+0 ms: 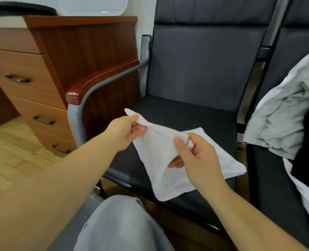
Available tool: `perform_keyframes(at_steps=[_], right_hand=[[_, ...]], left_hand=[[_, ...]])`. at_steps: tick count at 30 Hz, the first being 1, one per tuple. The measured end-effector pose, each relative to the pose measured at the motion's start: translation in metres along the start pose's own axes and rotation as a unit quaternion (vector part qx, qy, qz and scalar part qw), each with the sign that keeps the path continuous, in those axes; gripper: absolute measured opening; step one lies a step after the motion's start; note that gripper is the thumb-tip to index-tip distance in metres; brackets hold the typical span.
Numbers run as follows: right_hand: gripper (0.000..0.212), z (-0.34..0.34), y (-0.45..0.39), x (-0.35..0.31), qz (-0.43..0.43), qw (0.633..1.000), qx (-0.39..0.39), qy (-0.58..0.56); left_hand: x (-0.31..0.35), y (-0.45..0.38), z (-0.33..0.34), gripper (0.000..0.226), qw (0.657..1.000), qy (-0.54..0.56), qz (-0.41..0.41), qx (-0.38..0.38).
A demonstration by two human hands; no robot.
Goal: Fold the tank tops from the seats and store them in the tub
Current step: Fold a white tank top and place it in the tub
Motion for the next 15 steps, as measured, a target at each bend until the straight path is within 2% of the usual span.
perform_keyframes(at_steps=[5, 9, 15], right_hand=[[0.018, -0.058, -0.014, 0.016, 0.008, 0.996, 0.087, 0.003], [0.016, -0.096, -0.02, 0.04, 0.039, 0.993, 0.108, -0.004], [0.013, -0.127, -0.033, 0.083, 0.11, 0.986, 0.11, 0.054]], left_hand=[[-0.005, -0.003, 0.064, 0.004, 0.997, -0.07, -0.004, -0.028], [-0.021, -0.012, 0.107, 0.005, 0.99, -0.133, -0.016, -0.039], [-0.049, -0.027, 0.153, 0.017, 0.979, -0.192, -0.034, -0.053]])
Point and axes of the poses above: each hand's wrist, its own y-axis away from the middle knuckle, its own z-axis out of the palm, x = y × z, the point moved 4 cm from there along -y, towards the middle knuckle, and after that the axes turned 3 degrees about y, right-handed, at the moved point
